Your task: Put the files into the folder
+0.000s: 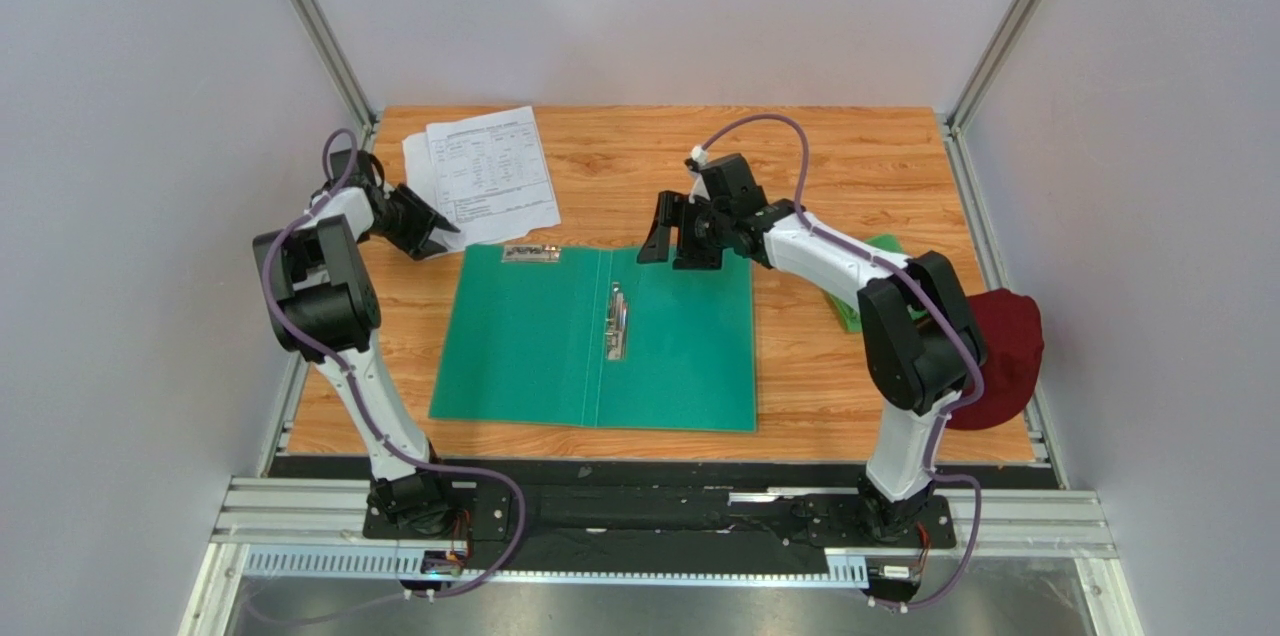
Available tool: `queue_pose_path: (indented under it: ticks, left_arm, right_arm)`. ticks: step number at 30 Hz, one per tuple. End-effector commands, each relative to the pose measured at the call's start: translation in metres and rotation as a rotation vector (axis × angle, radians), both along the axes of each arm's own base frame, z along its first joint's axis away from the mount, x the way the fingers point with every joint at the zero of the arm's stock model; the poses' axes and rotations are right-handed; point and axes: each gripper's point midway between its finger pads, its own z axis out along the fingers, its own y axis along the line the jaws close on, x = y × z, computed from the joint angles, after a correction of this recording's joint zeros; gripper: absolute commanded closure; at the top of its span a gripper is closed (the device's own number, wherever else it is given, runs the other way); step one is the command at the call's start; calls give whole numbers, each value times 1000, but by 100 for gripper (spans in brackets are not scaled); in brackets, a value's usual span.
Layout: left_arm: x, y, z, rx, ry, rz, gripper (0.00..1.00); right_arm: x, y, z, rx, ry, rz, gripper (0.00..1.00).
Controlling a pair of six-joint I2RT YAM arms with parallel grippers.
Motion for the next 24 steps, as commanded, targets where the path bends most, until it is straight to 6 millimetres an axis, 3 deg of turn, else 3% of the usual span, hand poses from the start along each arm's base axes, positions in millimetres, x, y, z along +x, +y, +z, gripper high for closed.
queue_pose_path:
  ticks: [1, 13, 24]
  left_arm:
    - [31, 14, 19, 19, -101, 33, 50]
    - [29, 19, 12, 40, -64, 33, 57]
    - [17, 15, 3, 131, 60, 30, 60]
  right_arm:
    - [8, -17, 30, 31, -104, -13, 28]
    - [8, -31, 21, 11, -101, -40, 28]
    - [10, -43, 31, 19, -118, -69, 28]
